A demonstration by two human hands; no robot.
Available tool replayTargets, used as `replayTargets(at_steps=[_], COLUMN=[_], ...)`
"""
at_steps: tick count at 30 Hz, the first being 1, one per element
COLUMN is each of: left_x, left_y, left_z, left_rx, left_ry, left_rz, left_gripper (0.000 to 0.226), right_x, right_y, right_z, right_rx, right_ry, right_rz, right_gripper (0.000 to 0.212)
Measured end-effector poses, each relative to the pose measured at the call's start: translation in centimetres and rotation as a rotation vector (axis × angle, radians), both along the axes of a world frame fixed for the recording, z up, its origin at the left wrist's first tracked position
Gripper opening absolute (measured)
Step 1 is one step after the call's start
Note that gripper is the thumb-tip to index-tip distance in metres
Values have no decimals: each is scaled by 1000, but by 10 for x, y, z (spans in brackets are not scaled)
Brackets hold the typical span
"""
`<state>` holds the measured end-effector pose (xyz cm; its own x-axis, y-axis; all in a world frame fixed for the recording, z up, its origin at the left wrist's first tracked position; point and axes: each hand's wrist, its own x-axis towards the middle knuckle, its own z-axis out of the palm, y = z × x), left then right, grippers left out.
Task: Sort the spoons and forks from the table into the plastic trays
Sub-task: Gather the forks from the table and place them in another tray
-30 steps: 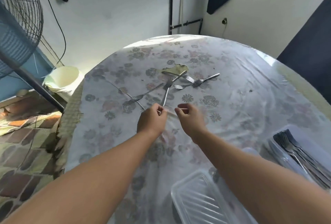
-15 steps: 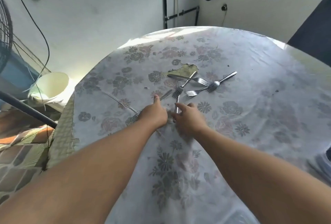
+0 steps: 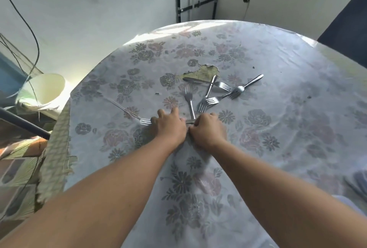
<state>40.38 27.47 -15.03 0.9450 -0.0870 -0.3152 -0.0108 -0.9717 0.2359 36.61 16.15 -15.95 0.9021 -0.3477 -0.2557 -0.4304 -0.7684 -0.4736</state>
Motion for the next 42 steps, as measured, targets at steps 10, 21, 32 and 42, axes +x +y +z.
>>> replayTargets(at_steps=[10,21,32,42], left_x=[-11,-27,-13,-9], left_y=[5,3,-2,-21], left_z=[-5,-10,-2,-3], left_rx=[-58,-283,-184,-193], left_ry=[-137,-175,33,23], left_rz=[-204,211,232,259], left_gripper=[32,27,26,27], right_x=[-20,-40,-34,-20], right_y=[-15,-27,-25,-71], right_z=[7,2,-5,12], right_rx=[36,-61,-114,-68], right_ry=[-5,-40,-11,-221], right_rz=[-7,23,85,15], right_gripper=[19,36,16,32])
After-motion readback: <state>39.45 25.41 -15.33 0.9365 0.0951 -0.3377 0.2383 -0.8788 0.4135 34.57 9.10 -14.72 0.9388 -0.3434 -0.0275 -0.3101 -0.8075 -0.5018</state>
